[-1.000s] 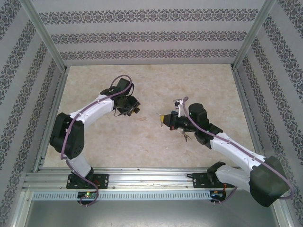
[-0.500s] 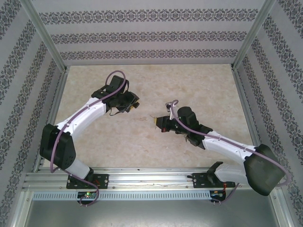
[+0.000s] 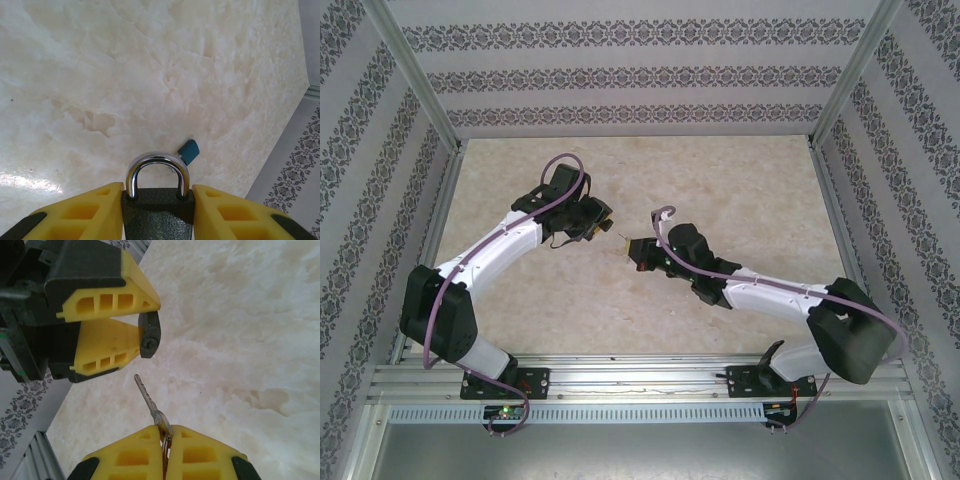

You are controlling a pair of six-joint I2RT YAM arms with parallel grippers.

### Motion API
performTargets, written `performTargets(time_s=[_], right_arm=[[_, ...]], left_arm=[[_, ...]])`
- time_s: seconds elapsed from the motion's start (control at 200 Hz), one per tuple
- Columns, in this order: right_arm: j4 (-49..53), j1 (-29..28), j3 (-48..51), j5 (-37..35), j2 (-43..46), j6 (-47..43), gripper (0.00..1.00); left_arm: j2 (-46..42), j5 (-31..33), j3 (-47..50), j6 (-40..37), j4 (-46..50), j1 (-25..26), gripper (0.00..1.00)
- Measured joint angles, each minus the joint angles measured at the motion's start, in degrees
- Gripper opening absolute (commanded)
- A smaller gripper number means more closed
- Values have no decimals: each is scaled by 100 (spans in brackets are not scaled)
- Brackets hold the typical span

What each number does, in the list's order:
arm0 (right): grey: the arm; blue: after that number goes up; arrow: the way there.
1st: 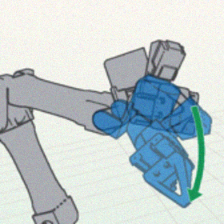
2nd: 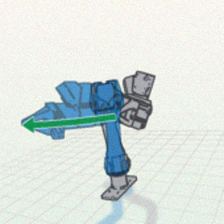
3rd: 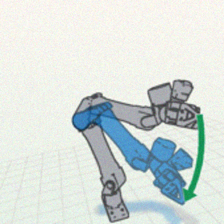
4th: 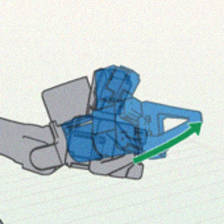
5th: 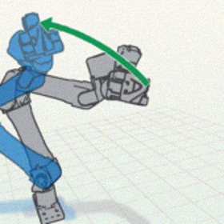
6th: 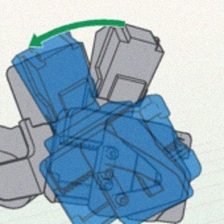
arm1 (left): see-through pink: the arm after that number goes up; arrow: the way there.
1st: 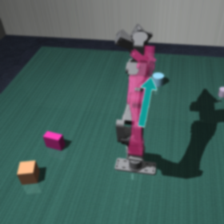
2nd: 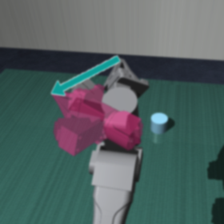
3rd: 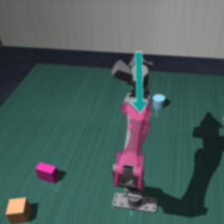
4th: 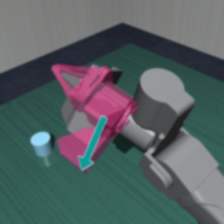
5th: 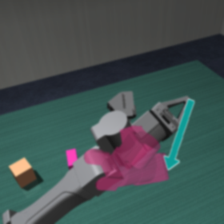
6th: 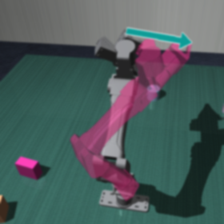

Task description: Unlock with the key

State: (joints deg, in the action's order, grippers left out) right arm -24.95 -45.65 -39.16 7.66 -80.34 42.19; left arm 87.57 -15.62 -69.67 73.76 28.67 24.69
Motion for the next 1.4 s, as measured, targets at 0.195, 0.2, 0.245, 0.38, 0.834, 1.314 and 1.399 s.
performTargets(time_s=[0.195, 0.2, 0.245, 0.38, 0.834, 1.314, 1.399], right_arm=[[-157, -26, -173, -166, -286, 142, 0], [-160, -26, -175, -173, -291, 144, 0], [-168, -26, -197, -205, -326, 166, 0], [-197, -26, -243, -232, -433, 254, 0], [-304, -28, -365, -221, -673, 426, 0], [-455, -37, -402, -76, -804, 553, 0], [-470, -37, -402, -76, -807, 568, 0]], left_arm=[[-22, 0, 57, 26, -92, 0, 38], [-22, 0, 57, 26, -94, 0, 38], [-26, -2, 57, 26, -96, 0, 38], [-42, -2, 57, 26, -109, 0, 38], [-52, 0, 83, 44, -138, 0, 38], [-52, 0, 83, 52, -177, 0, 38], [-52, 0, 85, 63, -181, 0, 38]])
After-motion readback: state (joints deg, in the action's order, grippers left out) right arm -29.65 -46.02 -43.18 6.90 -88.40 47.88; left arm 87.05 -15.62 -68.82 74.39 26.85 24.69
